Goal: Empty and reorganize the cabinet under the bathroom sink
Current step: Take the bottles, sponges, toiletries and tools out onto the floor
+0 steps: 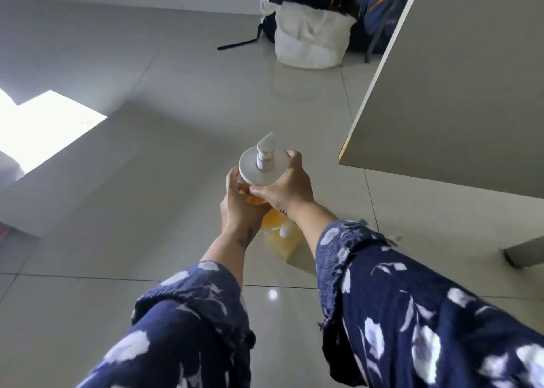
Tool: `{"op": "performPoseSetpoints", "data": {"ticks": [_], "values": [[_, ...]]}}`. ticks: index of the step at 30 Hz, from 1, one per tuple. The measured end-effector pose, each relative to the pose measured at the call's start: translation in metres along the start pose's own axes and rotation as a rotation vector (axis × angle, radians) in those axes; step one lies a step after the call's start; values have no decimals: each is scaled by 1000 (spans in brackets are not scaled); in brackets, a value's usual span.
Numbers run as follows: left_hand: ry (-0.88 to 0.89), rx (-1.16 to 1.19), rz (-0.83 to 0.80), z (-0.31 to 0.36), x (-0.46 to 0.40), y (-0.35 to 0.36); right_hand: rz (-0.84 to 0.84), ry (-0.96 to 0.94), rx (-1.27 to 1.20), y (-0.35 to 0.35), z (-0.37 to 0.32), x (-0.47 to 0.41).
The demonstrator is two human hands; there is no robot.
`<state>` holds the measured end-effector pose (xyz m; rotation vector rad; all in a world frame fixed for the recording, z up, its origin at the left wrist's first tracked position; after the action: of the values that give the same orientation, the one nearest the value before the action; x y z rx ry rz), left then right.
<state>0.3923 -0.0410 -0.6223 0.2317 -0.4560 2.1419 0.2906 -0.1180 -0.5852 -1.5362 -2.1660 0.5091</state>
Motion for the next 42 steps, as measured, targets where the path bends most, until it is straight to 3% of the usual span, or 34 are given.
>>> {"op": "performPoseSetpoints", "data": {"ticks": [5, 13, 19, 25, 29, 33, 42], "values": [[-38, 70, 10, -28, -8, 5, -42, 8, 43, 15, 18, -5], [-66, -32, -21, -40, -9, 7, -110, 25, 72, 28, 31, -3], [-51, -280, -30, -8, -3, -14, -289, 52, 262, 3, 22, 3], [28, -675, -7, 69, 36, -4, -365, 85, 359, -79, 5, 31], [122, -806, -144, 124, 74, 57, -350, 110, 370, -154, 3, 50], [153, -710, -393, 165, 122, 153, -259, 116, 432, -247, 16, 75], [378, -639, -772, 199, 240, 380, 186, 359, 385, -479, 139, 171]]}}
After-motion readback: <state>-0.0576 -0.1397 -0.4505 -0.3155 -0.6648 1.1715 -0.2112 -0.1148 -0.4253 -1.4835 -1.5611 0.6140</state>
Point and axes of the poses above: each hand's wrist, its own x-axis away from the middle knuckle, its own y-axis out of the palm, z = x × y, the point moved 8 cm from there along -x, towards the middle knuckle, and after that the axes turned 3 degrees about -y, right-handed, at the moved point
